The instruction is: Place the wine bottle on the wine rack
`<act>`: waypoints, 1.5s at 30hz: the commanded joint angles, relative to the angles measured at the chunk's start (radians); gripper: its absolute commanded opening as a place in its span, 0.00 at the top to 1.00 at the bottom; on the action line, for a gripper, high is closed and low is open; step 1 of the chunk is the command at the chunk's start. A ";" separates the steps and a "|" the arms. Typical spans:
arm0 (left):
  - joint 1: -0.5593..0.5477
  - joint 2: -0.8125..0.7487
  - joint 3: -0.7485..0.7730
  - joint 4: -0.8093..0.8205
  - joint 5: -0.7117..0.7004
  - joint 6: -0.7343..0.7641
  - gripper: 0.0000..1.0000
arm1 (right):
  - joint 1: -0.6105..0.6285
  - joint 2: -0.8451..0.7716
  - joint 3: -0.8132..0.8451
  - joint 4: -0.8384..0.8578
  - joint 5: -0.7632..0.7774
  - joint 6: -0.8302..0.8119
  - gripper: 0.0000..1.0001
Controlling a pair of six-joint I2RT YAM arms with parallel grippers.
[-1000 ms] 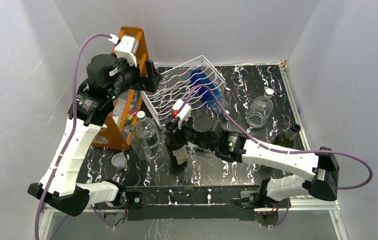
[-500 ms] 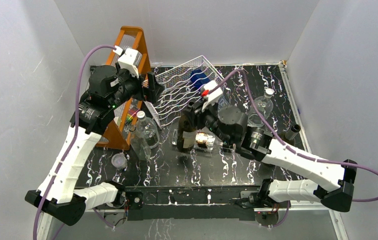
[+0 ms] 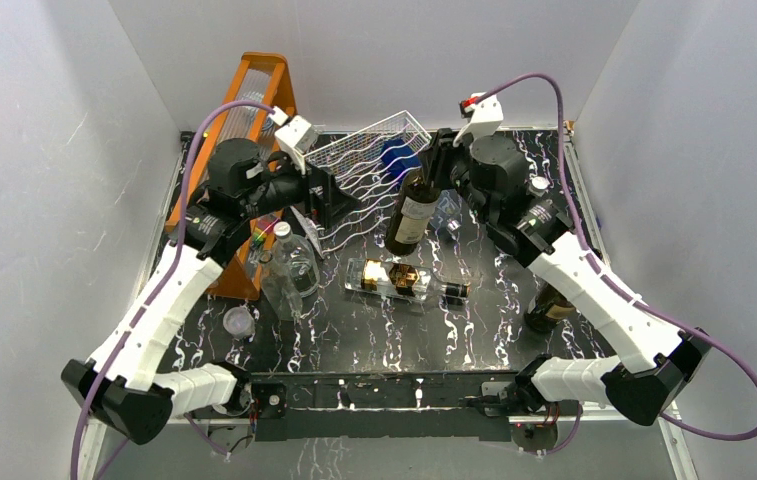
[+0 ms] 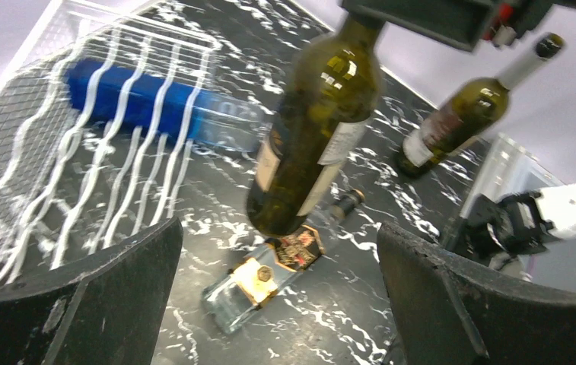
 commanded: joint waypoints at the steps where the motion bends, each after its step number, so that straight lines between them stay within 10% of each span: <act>1: -0.051 0.087 0.017 0.103 0.129 0.015 0.02 | -0.052 0.000 0.147 0.073 -0.066 0.099 1.00; 39: -0.101 0.241 -0.183 0.535 0.313 0.030 0.03 | -0.126 -0.050 0.158 0.113 -0.401 0.285 1.00; 45: -0.100 0.231 -0.184 0.579 0.314 0.007 0.17 | -0.127 -0.065 0.135 0.118 -0.420 0.291 1.00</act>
